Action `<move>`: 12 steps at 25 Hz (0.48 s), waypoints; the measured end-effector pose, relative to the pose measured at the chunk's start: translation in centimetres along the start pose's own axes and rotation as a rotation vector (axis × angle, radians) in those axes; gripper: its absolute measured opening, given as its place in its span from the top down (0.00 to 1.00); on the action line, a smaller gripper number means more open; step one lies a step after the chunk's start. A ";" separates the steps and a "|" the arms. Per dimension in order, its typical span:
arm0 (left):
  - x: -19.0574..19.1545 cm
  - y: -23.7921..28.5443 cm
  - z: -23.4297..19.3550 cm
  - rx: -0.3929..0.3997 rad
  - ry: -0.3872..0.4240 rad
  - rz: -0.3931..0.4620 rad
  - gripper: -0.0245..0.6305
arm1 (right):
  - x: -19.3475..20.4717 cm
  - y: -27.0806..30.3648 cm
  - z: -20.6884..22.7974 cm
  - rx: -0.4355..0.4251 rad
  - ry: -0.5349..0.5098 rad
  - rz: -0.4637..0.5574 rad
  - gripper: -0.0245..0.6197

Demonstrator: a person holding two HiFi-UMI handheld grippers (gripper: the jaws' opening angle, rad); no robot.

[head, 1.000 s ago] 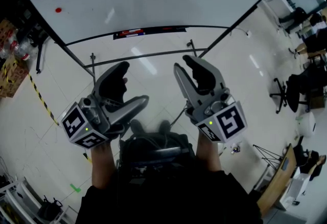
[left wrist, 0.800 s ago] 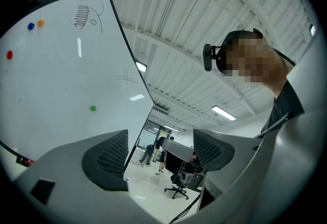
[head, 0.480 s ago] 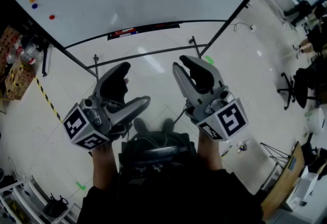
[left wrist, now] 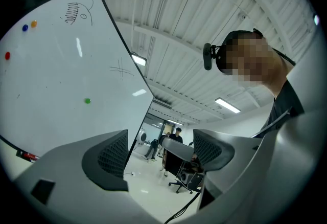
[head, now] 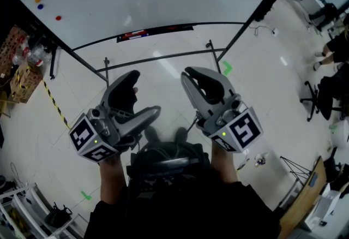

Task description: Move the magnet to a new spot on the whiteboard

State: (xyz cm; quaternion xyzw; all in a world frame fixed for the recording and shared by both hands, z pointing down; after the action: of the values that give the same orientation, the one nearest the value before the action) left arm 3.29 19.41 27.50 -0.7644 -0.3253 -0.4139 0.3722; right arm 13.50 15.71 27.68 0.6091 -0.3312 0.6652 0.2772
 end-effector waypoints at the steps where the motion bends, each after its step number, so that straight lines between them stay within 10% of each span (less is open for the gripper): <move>1: 0.0 0.1 0.0 -0.006 0.007 0.002 0.36 | 0.1 -0.1 0.0 -0.003 0.001 -0.003 0.87; 12: 0.6 0.5 -0.4 0.007 -0.024 0.001 0.36 | 0.3 -0.2 0.4 -0.008 -0.012 -0.016 0.89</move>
State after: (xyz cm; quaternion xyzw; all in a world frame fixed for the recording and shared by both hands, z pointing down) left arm 3.75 18.94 28.02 -0.7681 -0.3311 -0.4033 0.3712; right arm 13.92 15.49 27.99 0.6146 -0.3306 0.6580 0.2828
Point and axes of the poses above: the fingertips, and each gripper's own axes: y forward along the fingers, z to its right, x out of its underside, the point moved 2 cm from there along -y, backward along the fingers, and after that the axes turned 6 degrees about x, right-handed, at the moved point
